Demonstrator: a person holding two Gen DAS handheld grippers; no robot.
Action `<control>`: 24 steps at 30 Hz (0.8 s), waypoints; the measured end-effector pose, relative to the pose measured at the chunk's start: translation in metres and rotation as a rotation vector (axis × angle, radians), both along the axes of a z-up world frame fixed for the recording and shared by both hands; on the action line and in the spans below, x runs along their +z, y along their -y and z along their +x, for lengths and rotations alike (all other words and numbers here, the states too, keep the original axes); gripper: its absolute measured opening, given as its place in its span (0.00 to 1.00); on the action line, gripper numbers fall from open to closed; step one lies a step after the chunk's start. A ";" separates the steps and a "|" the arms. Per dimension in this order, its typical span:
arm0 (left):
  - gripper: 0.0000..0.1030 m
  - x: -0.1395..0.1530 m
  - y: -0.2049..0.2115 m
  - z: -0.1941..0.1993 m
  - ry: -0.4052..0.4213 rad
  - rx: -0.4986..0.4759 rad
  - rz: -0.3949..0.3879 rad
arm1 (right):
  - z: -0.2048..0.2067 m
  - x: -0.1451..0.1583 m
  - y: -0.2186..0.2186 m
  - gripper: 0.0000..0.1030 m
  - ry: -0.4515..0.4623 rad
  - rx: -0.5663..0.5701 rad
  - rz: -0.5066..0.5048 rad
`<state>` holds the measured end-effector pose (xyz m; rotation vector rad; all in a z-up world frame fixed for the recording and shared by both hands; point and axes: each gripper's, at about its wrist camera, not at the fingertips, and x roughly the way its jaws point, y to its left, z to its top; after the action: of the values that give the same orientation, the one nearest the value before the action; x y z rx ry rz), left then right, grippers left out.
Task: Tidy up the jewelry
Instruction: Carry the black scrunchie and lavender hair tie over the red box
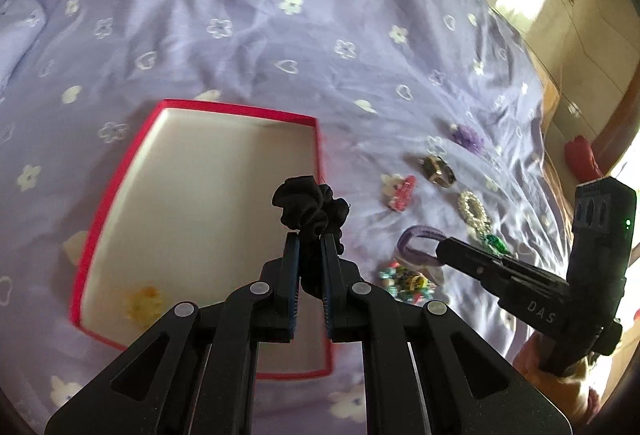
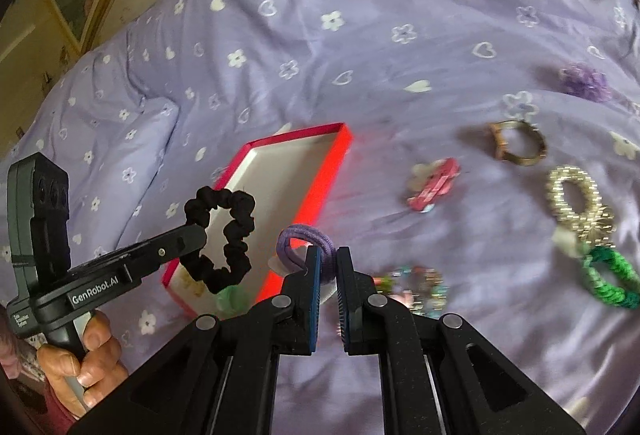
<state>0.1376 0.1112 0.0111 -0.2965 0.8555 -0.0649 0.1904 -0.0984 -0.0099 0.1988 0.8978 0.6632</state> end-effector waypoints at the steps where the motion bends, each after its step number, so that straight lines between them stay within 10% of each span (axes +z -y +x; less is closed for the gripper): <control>1: 0.08 -0.001 -0.004 -0.002 -0.001 0.008 0.001 | -0.002 0.000 -0.007 0.07 0.000 0.010 0.000; 24: 0.08 -0.056 -0.094 0.014 -0.126 0.148 -0.003 | 0.010 -0.034 -0.118 0.07 -0.078 0.180 -0.081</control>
<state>0.1513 0.2050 -0.0450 -0.3685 0.9559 0.0909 0.2005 0.0193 -0.0442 0.0721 1.0234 0.7881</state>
